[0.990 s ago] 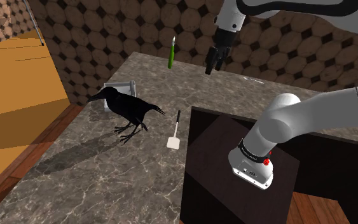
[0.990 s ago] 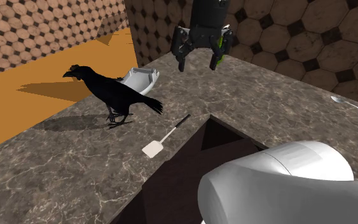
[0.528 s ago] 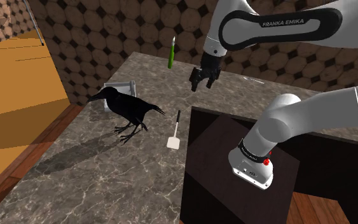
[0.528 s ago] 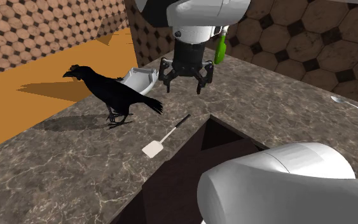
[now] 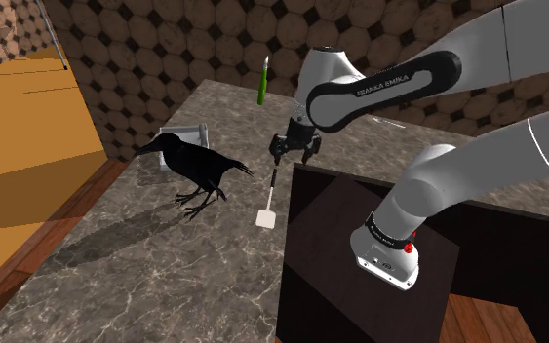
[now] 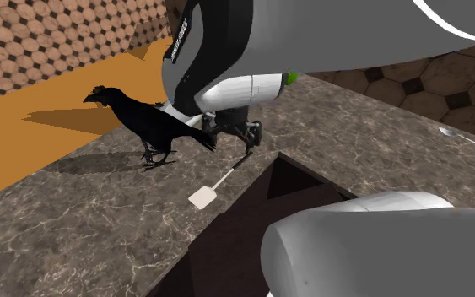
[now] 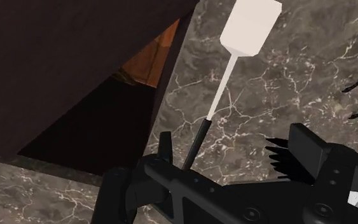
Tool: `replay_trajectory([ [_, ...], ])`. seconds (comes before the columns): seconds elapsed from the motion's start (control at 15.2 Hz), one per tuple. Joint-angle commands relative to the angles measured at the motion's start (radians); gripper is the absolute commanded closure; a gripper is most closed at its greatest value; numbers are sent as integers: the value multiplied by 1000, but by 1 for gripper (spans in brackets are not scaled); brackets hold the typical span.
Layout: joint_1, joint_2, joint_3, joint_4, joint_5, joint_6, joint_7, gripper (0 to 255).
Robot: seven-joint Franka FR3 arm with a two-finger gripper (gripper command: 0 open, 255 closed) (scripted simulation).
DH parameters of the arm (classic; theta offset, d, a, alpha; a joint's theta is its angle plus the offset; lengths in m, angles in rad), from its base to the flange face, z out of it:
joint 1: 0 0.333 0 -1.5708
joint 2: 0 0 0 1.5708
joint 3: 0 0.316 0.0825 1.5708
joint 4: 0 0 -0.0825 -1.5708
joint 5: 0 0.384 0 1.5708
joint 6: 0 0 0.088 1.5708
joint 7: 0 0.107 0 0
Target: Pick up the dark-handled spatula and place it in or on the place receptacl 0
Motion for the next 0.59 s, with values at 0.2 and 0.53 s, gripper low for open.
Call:
replay_trajectory([
  [0.2, -85, 218, 146, -15, -26, 252, 275, 0],
  [0.53, -292, 506, 313, 32, -357, 471, 746, 0],
])
